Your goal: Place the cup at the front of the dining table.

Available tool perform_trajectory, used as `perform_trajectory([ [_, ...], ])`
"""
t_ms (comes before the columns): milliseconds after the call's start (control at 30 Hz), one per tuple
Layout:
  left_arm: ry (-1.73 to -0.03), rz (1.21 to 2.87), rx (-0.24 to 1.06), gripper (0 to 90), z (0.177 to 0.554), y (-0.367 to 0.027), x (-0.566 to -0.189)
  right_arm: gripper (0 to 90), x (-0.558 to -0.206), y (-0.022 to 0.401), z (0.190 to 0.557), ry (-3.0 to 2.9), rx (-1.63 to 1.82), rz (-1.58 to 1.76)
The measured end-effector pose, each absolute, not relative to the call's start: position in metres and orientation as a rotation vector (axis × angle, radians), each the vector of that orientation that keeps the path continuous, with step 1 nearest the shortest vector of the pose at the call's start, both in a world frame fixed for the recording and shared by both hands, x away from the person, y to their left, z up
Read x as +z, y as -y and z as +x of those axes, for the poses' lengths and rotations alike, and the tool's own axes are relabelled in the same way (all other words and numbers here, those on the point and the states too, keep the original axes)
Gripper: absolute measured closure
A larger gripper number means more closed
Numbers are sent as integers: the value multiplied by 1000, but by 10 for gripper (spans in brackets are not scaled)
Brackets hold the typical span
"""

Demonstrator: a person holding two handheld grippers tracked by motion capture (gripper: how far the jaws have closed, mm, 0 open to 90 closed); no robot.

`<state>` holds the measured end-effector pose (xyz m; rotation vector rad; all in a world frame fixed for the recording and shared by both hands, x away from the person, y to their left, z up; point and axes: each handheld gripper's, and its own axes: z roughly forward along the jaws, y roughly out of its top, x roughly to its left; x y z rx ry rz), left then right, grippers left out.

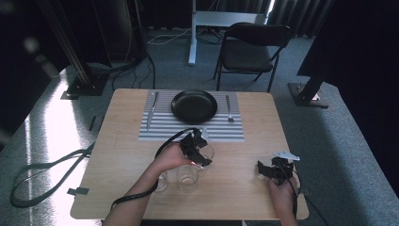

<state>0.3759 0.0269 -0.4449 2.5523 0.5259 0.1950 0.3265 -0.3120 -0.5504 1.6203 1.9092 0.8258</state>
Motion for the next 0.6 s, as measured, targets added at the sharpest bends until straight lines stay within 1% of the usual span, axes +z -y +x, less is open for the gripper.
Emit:
perform_trajectory([
  [600, -618, 2558, 223, 180, 382, -60, -444, 122, -550, 312, 326, -1909, 826, 1621],
])
